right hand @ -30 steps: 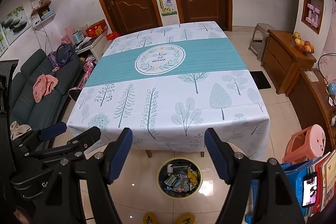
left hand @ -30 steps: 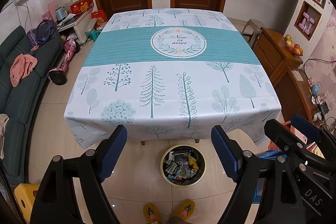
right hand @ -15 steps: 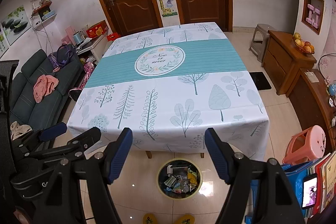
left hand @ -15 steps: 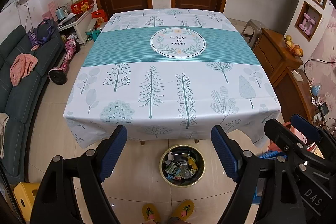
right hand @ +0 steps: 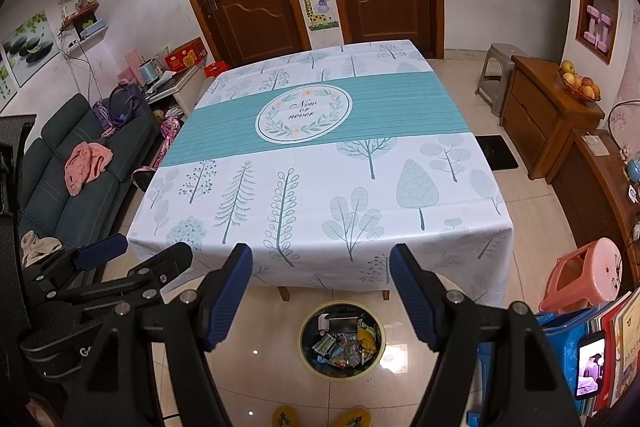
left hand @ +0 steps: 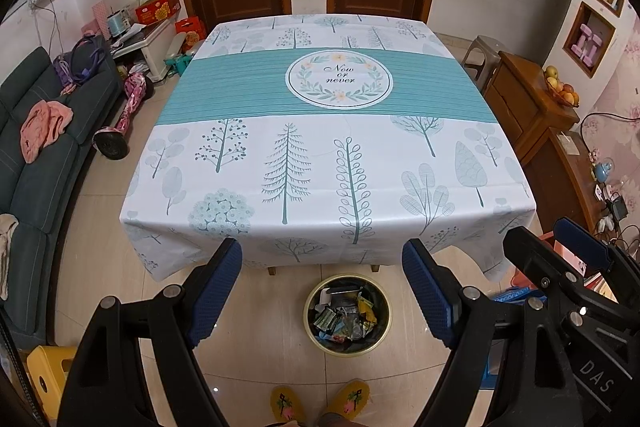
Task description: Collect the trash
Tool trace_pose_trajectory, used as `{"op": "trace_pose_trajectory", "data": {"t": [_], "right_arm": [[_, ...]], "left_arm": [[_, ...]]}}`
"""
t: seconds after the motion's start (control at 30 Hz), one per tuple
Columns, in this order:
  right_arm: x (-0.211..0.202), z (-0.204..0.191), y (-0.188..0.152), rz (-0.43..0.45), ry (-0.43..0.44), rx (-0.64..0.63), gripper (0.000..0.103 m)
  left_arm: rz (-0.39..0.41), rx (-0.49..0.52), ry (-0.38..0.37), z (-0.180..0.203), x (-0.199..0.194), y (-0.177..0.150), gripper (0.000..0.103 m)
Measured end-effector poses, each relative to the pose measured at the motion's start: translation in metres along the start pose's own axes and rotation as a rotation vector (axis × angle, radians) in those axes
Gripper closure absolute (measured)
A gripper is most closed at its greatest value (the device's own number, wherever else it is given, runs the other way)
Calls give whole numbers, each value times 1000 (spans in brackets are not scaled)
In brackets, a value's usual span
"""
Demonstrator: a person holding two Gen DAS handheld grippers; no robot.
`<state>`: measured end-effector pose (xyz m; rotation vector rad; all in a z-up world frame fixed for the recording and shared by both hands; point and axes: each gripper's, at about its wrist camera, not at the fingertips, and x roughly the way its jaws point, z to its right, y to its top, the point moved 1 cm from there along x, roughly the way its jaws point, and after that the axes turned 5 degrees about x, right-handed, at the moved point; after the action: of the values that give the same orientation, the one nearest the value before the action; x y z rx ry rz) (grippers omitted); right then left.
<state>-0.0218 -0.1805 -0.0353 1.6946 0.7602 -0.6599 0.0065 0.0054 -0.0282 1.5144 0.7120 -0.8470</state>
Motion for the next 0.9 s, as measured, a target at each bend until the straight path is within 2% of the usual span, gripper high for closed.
{"op": "trace_pose_trajectory", "data": {"t": [0.9], "right_arm": [[2,2,1,-2,0,3,31]], "left_arm": [[-8,-5,3,5,2,-2,22]]}}
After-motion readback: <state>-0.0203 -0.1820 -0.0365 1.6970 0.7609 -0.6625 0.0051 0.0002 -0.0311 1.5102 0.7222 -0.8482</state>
